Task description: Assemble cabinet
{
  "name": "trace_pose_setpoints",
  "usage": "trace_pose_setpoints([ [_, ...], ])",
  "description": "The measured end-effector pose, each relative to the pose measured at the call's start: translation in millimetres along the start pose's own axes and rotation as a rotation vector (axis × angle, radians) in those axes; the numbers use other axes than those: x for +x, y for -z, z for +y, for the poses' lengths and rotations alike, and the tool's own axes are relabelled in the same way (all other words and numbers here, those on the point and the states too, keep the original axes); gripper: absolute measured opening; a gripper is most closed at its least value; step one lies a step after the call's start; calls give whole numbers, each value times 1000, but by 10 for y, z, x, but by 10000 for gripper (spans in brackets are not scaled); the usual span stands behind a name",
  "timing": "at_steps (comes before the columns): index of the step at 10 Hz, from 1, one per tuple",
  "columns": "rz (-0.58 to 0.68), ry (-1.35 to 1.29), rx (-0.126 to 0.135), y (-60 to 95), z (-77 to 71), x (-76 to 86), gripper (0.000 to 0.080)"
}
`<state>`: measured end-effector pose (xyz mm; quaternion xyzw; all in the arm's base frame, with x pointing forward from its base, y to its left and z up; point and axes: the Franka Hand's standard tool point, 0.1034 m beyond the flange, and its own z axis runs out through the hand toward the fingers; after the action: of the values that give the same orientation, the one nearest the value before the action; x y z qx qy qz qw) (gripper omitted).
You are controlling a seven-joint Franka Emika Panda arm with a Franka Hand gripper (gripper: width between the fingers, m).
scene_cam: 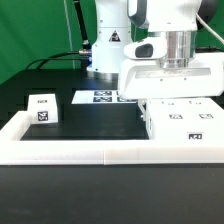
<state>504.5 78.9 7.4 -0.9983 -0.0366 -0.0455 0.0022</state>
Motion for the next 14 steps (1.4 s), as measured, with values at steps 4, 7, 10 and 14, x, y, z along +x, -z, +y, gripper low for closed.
trace_pose_setpoints([
  [4,19,2,5,2,-62,-8,797],
  [7,35,21,8,-21,-71,-84,538],
  [10,38,25,10,-31,-94,-121,197],
  [14,36,39,10,-37,-105,-141,9],
])
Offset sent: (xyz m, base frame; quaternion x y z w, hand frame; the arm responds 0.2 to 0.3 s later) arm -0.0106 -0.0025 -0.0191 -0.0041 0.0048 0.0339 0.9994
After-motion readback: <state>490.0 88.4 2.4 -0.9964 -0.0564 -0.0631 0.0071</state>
